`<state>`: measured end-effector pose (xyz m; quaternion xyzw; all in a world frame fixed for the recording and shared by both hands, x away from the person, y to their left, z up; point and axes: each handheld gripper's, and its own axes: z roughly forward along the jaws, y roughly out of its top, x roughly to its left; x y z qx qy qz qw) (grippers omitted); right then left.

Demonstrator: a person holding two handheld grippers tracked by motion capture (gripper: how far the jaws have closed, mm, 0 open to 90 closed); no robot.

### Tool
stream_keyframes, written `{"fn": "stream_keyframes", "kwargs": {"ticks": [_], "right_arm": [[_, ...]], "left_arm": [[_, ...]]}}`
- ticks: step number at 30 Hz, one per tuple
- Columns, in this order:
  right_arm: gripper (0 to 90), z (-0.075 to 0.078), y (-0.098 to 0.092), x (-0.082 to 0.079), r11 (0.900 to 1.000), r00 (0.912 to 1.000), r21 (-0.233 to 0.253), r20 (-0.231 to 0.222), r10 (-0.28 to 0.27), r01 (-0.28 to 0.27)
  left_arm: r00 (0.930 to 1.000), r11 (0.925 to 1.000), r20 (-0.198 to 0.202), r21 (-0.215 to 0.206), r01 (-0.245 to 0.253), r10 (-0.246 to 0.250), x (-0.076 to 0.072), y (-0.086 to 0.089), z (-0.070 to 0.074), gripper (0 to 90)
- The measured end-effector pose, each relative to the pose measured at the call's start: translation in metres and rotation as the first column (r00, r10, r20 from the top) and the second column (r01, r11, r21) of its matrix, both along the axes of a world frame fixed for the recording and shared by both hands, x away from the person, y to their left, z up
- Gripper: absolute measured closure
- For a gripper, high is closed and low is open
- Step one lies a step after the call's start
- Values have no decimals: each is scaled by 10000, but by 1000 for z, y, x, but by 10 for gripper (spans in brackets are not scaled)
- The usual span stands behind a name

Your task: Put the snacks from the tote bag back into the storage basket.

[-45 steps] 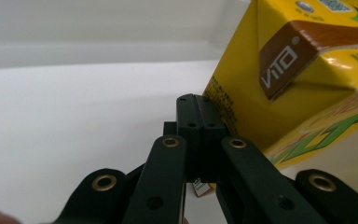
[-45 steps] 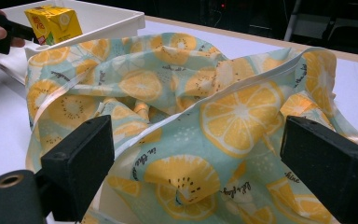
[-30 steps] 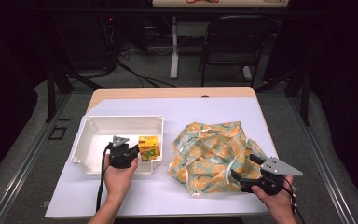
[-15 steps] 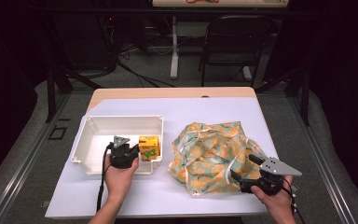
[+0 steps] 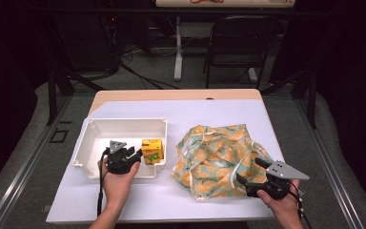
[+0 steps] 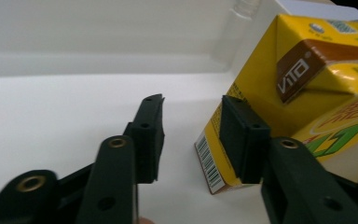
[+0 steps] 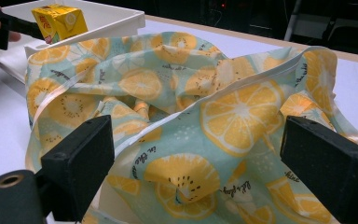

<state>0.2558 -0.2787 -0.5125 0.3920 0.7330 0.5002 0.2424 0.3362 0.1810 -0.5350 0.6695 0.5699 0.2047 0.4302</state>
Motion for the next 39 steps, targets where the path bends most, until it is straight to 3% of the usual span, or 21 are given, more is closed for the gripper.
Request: {"fn": "stream_keyframes", "kwargs": {"ticks": [5, 11, 14, 18, 24, 29, 34, 39], "right_arm": [[92, 0, 1, 0, 10000, 10000, -17, 21, 19, -19], [92, 0, 1, 0, 10000, 10000, -26, -2, -47, 47], [92, 0, 1, 0, 10000, 10000, -31, 11, -20, 20], [92, -1, 1, 0, 10000, 10000, -75, -6, -8, 8], [92, -1, 1, 1, 10000, 10000, -60, -20, -28, 27], [92, -1, 1, 1, 10000, 10000, -48, -35, -60, 60], [92, -1, 1, 0, 10000, 10000, -67, -25, -58, 57], [92, -2, 0, 1, 9999, 9999, -94, -59, -94, 93]], "left_arm": [[9998, 9997, 181, -209, -103, 107, -7, 11, 7, 423], [9995, 9990, 187, -357, 257, -250, -17, 22, 14, 168], [9987, 9984, 291, -377, 417, -406, -23, 26, 16, 132], [9975, 9970, 252, -393, 671, -661, -30, 32, 18, 12], [9939, 9930, 589, -674, 975, -936, -43, 41, 22, 1], [9896, 9925, 891, -364, 1167, -1131, -56, 44, 25, 1], [9862, 9887, 1083, -695, 1331, -1251, -72, 50, 26, 1], [9796, 9871, 1357, -409, 1551, -1483, -88, 53, 28, 1]]}}
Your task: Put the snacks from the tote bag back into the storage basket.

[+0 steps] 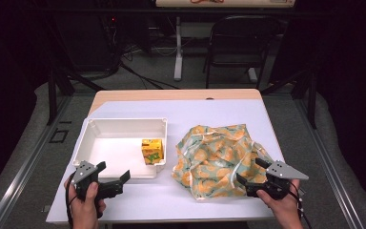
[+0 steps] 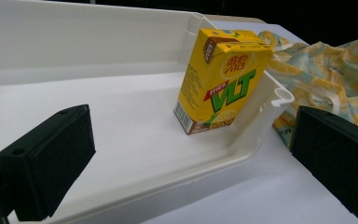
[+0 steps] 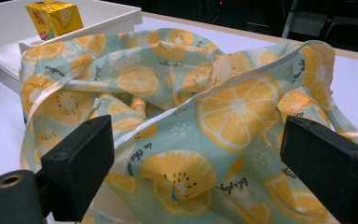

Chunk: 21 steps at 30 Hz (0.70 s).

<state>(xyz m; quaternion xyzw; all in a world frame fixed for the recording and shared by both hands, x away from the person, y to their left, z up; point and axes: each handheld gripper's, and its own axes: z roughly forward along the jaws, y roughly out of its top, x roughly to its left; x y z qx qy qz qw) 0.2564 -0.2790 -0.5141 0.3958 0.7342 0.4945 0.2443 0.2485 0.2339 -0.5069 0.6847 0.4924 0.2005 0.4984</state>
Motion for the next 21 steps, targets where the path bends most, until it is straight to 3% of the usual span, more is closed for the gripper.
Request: {"fn": "stream_keyframes", "kwargs": {"ticks": [7, 11, 16, 21], "right_arm": [[92, -1, 0, 1, 10000, 10000, -9, -28, -38, 38], [92, -1, 0, 0, 10000, 10000, -25, -21, -78, 78], [92, -2, -1, 0, 9999, 9999, 27, -50, -131, 131], [92, -3, -2, 2, 9999, 9998, -12, -137, -149, 149]], "left_arm": [[9995, 9995, 167, 206, 258, -262, -16, 14, -7, 1], [9997, 9999, 195, 2, 131, -131, -14, 23, -9, 1], [9997, 9999, 248, 160, -5, 1, -10, 37, -11, 1], [9997, 9997, 156, -94, -207, 208, -8, 44, -13, 8]]}}
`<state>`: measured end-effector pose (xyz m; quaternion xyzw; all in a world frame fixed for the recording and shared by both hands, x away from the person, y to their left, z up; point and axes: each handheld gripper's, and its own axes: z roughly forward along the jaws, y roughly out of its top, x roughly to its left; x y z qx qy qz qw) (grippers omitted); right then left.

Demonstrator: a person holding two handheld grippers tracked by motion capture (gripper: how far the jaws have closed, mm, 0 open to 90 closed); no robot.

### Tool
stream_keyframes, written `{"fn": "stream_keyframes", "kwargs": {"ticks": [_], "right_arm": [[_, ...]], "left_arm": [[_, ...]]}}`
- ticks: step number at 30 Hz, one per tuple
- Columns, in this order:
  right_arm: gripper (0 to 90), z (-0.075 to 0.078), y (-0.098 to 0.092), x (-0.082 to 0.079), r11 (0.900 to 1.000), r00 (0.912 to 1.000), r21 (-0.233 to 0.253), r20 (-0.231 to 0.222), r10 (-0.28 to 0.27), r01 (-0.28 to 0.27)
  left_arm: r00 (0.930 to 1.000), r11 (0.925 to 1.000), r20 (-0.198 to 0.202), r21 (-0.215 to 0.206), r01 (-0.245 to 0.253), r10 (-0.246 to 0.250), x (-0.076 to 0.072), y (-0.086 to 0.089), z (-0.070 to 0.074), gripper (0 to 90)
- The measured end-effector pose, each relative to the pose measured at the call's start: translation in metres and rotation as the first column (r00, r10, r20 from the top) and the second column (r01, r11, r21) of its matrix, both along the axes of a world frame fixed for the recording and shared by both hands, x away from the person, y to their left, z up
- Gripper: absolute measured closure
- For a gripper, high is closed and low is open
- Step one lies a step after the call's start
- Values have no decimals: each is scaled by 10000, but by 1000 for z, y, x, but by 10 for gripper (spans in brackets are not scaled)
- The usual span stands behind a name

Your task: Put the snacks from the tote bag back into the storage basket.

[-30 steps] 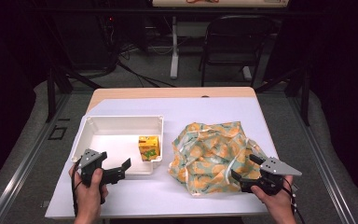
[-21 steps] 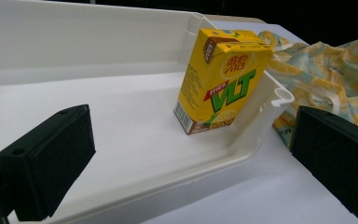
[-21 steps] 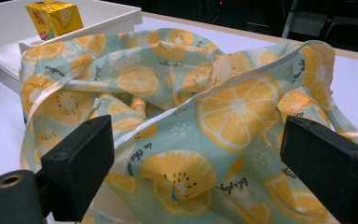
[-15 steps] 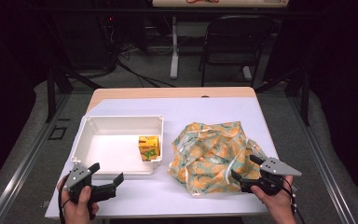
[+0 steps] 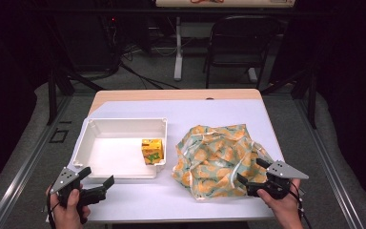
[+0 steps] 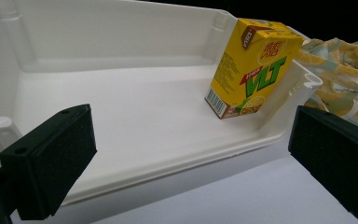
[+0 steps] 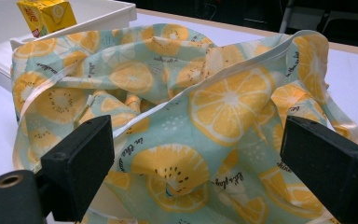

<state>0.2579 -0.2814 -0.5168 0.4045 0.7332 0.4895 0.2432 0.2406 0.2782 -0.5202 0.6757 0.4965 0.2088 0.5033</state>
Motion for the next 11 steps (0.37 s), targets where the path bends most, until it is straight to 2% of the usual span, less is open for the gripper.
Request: {"fn": "stream_keyframes", "kwargs": {"ticks": [11], "right_arm": [[92, -1, 2, 0, 10000, 10000, -1, -16, -9, 9]], "left_arm": [[9998, 9997, -30, 176, 190, -190, 2, -6, -1, 12]]}}
